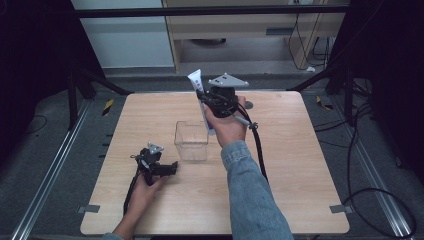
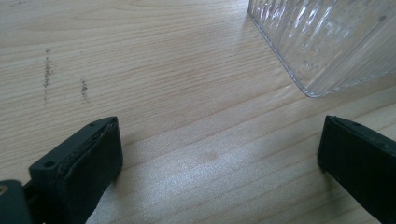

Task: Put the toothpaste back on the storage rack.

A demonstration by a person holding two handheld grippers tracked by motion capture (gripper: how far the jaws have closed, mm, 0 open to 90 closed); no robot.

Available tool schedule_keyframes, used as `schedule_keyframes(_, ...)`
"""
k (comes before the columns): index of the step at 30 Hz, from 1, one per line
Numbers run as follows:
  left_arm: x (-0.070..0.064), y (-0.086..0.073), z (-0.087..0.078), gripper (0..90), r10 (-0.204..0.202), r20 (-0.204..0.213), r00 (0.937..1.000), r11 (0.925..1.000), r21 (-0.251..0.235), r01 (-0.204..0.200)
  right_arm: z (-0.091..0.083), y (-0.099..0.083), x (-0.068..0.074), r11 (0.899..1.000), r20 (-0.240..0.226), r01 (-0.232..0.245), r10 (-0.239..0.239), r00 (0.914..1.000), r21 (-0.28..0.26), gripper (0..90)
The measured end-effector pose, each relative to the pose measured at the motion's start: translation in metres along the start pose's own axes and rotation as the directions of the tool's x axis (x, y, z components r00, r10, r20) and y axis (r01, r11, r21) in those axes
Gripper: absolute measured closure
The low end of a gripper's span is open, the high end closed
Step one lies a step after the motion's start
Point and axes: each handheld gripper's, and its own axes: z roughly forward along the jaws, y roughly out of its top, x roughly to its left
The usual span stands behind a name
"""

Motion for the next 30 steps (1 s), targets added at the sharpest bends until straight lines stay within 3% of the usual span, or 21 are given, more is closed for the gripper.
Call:
schedule_keyframes(5, 0.0, 0.0, 0.0, 0.0, 0.0, 0.0, 1.0, 1.0, 0.0, 0.0, 0.006, 0.006, 0.013, 1.0, -0.008, 0.025, -0.025, 0.9996, -0.015, 79.3)
schedule_keyframes(16, 0.0, 0.001, 0.001, 0.0, 0.006, 0.009, 0.9999, 1.0, -0.002, -0.006, 0.012, 0.001, 0.02, 0.998, 0.028, 0.003, -0.001, 0.9996, -0.067, 79.3)
schedule_keyframes(30, 0.0, 0.001, 0.001, 0.0, 0.01, 0.013, 0.9999, 0.9999, -0.003, -0.01, 0.023, -0.008, 0.032, 0.997, 0.002, 0.002, -0.002, 1.0, -0.08, 79.1)
